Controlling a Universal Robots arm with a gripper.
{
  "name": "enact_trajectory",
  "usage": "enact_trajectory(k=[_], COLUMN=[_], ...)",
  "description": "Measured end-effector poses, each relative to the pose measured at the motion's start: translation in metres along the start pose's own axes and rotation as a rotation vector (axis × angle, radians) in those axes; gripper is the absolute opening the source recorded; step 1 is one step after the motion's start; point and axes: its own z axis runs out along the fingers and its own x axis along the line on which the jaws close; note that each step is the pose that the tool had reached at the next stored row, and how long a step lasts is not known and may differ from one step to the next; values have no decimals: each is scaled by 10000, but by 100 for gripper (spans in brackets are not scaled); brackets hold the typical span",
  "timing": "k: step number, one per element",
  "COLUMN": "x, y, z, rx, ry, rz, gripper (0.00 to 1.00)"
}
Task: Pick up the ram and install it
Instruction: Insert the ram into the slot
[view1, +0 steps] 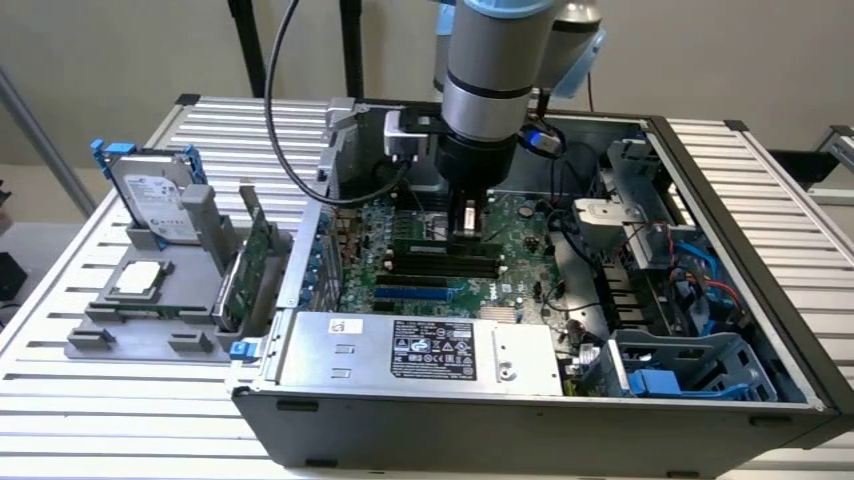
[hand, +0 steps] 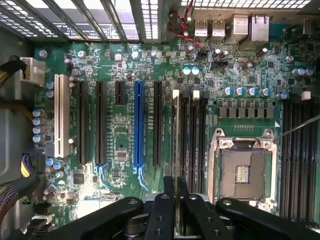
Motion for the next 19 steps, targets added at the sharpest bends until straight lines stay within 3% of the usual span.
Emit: enact_trajectory(k=[8, 14, 19], x=[-18, -33, -66], y=[-4, -4, -4], z=[140, 151, 172], rx=[2, 4, 6], ry=[102, 143, 244], rz=[3, 4, 8], gripper=[0, 0, 0])
